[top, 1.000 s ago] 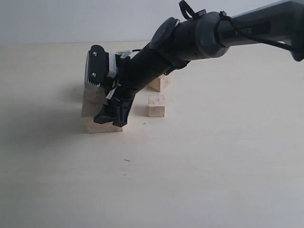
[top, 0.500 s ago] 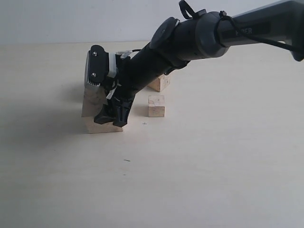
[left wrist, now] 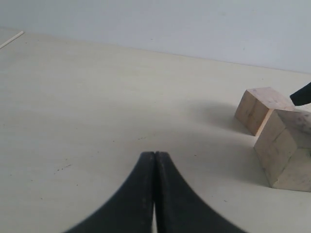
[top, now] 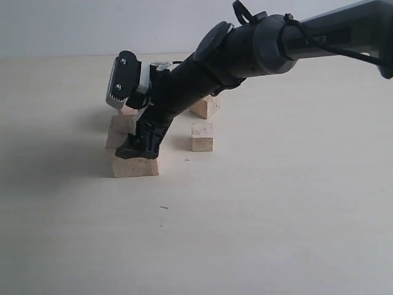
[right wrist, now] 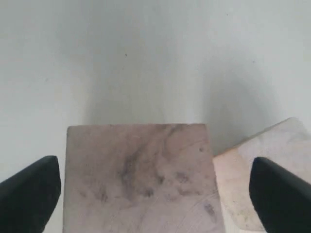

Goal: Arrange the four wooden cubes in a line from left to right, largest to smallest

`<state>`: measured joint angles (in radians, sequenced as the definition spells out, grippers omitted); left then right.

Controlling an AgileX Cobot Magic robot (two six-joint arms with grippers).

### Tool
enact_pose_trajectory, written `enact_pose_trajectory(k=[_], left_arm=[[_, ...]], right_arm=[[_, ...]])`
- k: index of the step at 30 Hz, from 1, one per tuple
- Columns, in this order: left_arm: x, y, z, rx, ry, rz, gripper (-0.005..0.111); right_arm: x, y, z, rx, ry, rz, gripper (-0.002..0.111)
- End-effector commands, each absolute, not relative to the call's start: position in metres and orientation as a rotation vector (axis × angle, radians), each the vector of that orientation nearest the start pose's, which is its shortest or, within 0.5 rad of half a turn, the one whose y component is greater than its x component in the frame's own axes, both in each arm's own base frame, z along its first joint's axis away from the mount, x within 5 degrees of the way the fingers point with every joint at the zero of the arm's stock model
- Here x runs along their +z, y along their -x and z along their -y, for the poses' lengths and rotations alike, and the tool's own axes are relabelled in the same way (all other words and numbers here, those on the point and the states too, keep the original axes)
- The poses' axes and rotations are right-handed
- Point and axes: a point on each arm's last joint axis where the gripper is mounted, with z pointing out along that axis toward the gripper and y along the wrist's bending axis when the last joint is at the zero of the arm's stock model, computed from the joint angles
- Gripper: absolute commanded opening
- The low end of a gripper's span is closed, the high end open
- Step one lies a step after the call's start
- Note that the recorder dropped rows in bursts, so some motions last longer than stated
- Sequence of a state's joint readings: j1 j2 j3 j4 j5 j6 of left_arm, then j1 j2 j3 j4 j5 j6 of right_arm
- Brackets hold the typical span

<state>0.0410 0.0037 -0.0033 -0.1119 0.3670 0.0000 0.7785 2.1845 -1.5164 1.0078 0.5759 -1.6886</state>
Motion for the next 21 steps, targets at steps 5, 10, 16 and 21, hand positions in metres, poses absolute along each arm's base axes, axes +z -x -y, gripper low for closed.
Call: enact_pose_trajectory(k=[5, 10, 16, 21], left_arm=[[0.181, -0.053, 0.002, -0.09, 0.104, -1.841, 0.0], [0.181, -0.053, 0.002, -0.09, 0.104, -1.841, 0.0], [0.181, -0.053, 0.002, -0.09, 0.104, -1.841, 0.0], [0.181, -0.053, 0.002, -0.09, 0.104, -1.841, 0.0]], right_arm=[[0.221, -0.297, -0.35, 0.734, 1.542, -1.714, 0.1], [0.247, -0.313, -0.346, 0.677, 1.197, -1.799, 0.1], [0.25, -0.334, -0.358, 0.711, 0.996, -1.852, 0.1], [0.215, -0.359, -0.382, 0.788, 0.835, -2.012, 0.087]])
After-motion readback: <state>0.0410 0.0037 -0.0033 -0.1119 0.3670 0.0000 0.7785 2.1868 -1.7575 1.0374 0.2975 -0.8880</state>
